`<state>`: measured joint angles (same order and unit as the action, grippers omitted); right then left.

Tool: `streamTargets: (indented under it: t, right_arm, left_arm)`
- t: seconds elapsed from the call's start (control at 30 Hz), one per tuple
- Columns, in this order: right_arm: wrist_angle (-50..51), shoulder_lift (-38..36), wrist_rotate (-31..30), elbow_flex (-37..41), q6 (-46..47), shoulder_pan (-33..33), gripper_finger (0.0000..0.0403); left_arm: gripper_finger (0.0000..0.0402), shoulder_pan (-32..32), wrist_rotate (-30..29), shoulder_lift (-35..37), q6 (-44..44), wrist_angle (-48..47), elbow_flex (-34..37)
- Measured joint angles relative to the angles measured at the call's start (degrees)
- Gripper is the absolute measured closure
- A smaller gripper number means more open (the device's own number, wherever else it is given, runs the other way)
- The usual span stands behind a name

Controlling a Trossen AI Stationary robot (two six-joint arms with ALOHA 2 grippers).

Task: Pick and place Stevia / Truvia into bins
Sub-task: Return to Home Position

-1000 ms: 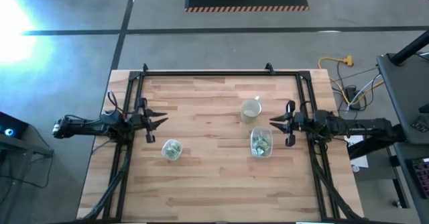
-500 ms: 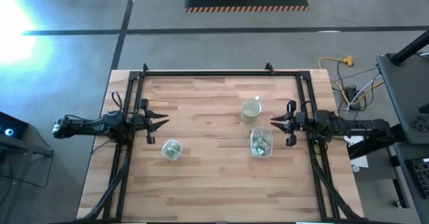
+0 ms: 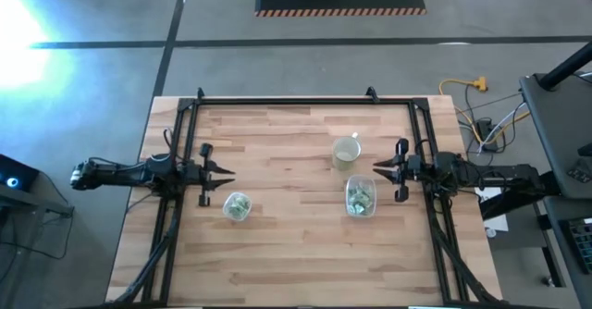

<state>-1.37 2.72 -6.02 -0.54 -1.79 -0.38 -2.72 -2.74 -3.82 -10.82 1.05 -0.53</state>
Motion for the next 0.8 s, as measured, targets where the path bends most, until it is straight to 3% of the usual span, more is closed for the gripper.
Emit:
streamTargets:
  t: [0.8]
  right_arm:
    - [-0.1, 0.0, 0.0, 0.0, -0.2, 0.0, 0.0342]
  left_arm:
    - [0.0338, 0.0, -1.2, -2.8, 2.1, 1.2, 0.0]
